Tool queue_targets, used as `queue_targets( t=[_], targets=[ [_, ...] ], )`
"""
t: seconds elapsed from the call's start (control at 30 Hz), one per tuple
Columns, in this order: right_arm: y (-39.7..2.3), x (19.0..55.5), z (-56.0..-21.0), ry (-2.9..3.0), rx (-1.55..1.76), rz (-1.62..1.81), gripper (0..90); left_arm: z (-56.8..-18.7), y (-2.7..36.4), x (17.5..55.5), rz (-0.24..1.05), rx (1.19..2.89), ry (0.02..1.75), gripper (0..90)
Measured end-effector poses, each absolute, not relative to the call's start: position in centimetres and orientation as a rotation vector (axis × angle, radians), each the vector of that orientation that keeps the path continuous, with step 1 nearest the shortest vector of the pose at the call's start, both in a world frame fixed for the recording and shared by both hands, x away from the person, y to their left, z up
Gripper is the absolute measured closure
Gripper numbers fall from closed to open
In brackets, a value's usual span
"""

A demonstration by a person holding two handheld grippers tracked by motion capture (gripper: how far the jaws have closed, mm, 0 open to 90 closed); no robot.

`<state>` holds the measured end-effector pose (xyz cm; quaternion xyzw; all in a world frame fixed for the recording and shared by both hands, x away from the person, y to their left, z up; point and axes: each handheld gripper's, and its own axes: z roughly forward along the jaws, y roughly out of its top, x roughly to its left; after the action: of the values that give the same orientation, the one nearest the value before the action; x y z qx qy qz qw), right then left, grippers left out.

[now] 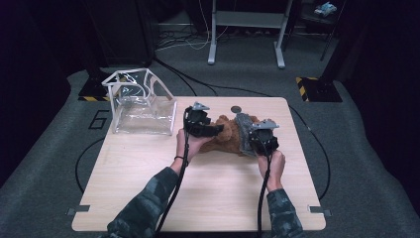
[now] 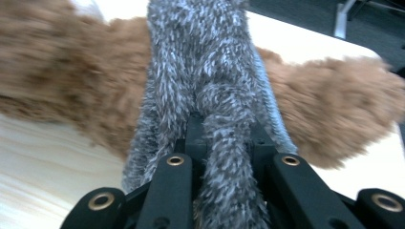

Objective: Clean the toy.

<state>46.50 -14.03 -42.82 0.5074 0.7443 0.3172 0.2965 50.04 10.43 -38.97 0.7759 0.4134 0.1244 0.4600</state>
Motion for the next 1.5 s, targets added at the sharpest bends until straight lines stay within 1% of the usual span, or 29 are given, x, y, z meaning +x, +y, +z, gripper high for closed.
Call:
queue_targets(
  t=[0.13, 0.33, 0.43, 0.47, 0.57, 0.63, 0.67, 0.7, 0.8, 0.87, 0.93, 1.13, 1.23, 1.27, 1.4, 1.43, 1.5],
  targets=[
    [-15.0, 46.3, -43.1, 1.949, 1.374, 0.826, 77.1, -38.9, 11.7, 49.8, 0.303, 1.893, 1.012, 30.7],
    [-15.6, 45.2, -42.9, 1.923, 1.379, 0.821, 77.1, -38.7, 13.7, 49.4, 0.327, 1.869, 1.024, 28.5],
    [-15.7, 44.3, -42.8, 1.933, 1.374, 0.84, 77.1, -39.0, 14.3, 49.4, 0.347, 1.884, 1.043, 28.8],
    [-15.6, 43.9, -42.8, 1.941, 1.357, 0.851, 77.0, -39.6, 15.0, 49.8, 0.362, 1.904, 1.065, 29.1],
    [-14.7, 42.8, -42.8, 1.978, 1.322, 0.892, 77.0, -40.8, 15.9, 50.5, 0.351, 1.904, 1.122, 32.1],
    [-14.1, 42.5, -42.9, 1.993, 1.301, 0.897, 77.0, -41.2, 16.1, 50.7, 0.356, 1.906, 1.137, 37.1],
    [-12.9, 42.1, -43.2, 2.037, 1.277, 0.941, 77.0, -41.9, 16.3, 51.1, 0.346, 1.924, 1.157, 40.6],
    [-12.4, 42.0, -43.3, 2.049, 1.267, 0.932, 77.0, -42.2, 16.2, 51.4, 0.343, 1.931, 1.166, 42.3],
    [-11.5, 42.9, -44.1, 2.076, 1.245, 0.903, 77.0, -43.1, 16.2, 52.1, 0.302, 1.953, 1.187, 47.6],
    [-11.7, 43.6, -44.5, 2.059, 1.275, 0.884, 77.1, -43.5, 16.1, 52.3, 0.273, 1.934, 1.202, 50.5],
    [-12.7, 44.1, -44.8, 2.043, 1.304, 0.866, 77.1, -43.7, 15.9, 52.4, 0.276, 1.943, 1.196, 52.2],
    [-16.4, 44.9, -46.0, 1.966, 1.413, 0.765, 77.1, -43.9, 15.0, 52.5, 0.288, 1.958, 1.181, 54.1],
    [-17.2, 44.7, -46.3, 1.956, 1.438, 0.742, 77.1, -44.0, 14.5, 52.5, 0.285, 1.958, 1.183, 54.4],
    [-17.3, 43.9, -46.3, 1.968, 1.425, 0.735, 77.1, -44.0, 14.2, 52.4, 0.281, 1.956, 1.189, 54.4],
    [-15.9, 42.0, -45.7, 2.024, 1.358, 0.774, 77.1, -44.0, 14.1, 52.5, 0.279, 1.955, 1.188, 54.3],
    [-15.9, 42.0, -45.7, 2.024, 1.358, 0.774, 77.1, -44.0, 14.1, 52.5, 0.279, 1.955, 1.188, 54.2],
    [-13.6, 41.1, -45.4, 2.102, 1.274, 0.825, 77.1, -44.0, 14.2, 52.6, 0.265, 1.951, 1.192, 54.0]
  ],
)
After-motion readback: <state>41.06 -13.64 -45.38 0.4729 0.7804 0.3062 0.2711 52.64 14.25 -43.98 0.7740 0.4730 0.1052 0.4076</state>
